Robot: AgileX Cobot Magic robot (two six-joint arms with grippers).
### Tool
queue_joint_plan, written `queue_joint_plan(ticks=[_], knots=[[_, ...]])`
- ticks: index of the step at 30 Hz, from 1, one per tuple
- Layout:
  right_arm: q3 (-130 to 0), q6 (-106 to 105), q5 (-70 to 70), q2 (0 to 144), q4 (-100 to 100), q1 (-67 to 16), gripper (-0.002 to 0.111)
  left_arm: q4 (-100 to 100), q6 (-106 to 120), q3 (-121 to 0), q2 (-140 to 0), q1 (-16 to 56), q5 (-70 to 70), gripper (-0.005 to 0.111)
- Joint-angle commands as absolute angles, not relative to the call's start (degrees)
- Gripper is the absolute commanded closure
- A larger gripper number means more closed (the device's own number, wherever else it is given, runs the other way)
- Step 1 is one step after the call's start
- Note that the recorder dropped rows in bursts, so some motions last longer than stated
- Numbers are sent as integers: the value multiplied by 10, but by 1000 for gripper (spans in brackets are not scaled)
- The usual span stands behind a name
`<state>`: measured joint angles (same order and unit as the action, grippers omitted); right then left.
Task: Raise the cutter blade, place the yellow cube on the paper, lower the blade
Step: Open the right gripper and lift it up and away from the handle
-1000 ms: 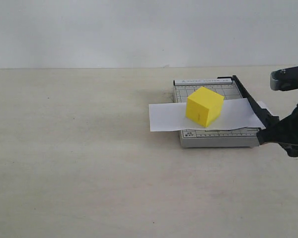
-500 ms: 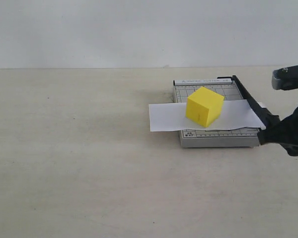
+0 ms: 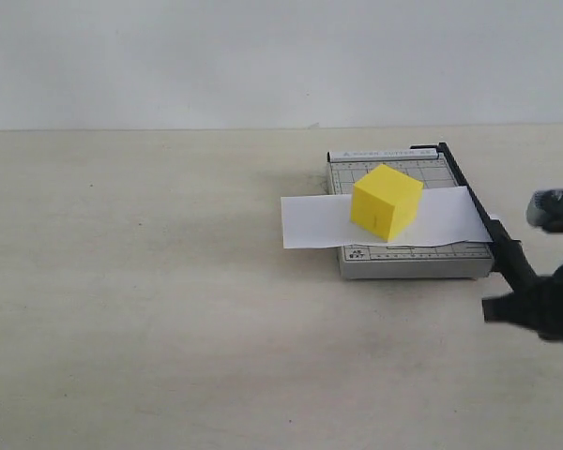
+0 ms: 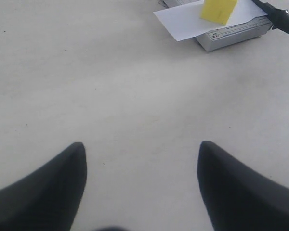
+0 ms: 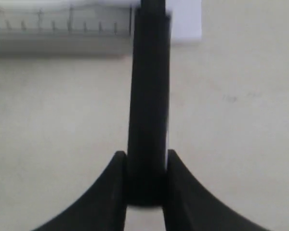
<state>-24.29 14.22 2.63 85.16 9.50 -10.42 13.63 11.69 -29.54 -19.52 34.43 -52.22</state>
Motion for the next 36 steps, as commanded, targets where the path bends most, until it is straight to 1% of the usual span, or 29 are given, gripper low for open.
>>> queue_joint_plan(ticks=[1, 8, 13, 21, 22, 23, 24, 26, 27, 28, 33, 34, 36], knots=[[-215, 136, 122, 909, 69, -126, 101, 133, 114, -292, -192, 344, -519, 44], [-255, 118, 143, 823, 68, -126, 101, 131, 114, -292, -193, 344, -518, 44], [-316, 114, 183, 750, 89, -126, 101, 132, 114, -292, -193, 344, -517, 44], [-416, 94, 247, 704, 98, -126, 101, 132, 114, -292, -193, 344, -518, 44], [-425, 91, 249, 701, 98, -126, 97, 132, 114, -292, -193, 344, -518, 44], [-433, 88, 250, 697, 98, -126, 91, 131, 114, -292, -193, 344, -519, 44], [-439, 88, 251, 694, 98, -126, 83, 131, 114, -292, -193, 344, -519, 44], [-455, 88, 258, 688, 91, -126, 63, 129, 114, -292, -193, 344, -517, 44], [-462, 88, 264, 687, 90, -126, 55, 129, 114, -292, -193, 344, -517, 44], [-468, 88, 272, 685, 88, -126, 52, 126, 114, -292, -193, 344, -516, 44], [-475, 82, 286, 663, 80, -126, 53, 125, 116, -294, -193, 344, -509, 44], [-475, 82, 283, 653, 80, -126, 58, 125, 116, -294, -193, 344, -509, 44], [-475, 82, 276, 632, 80, -126, 75, 125, 116, -294, -193, 344, -509, 44]])
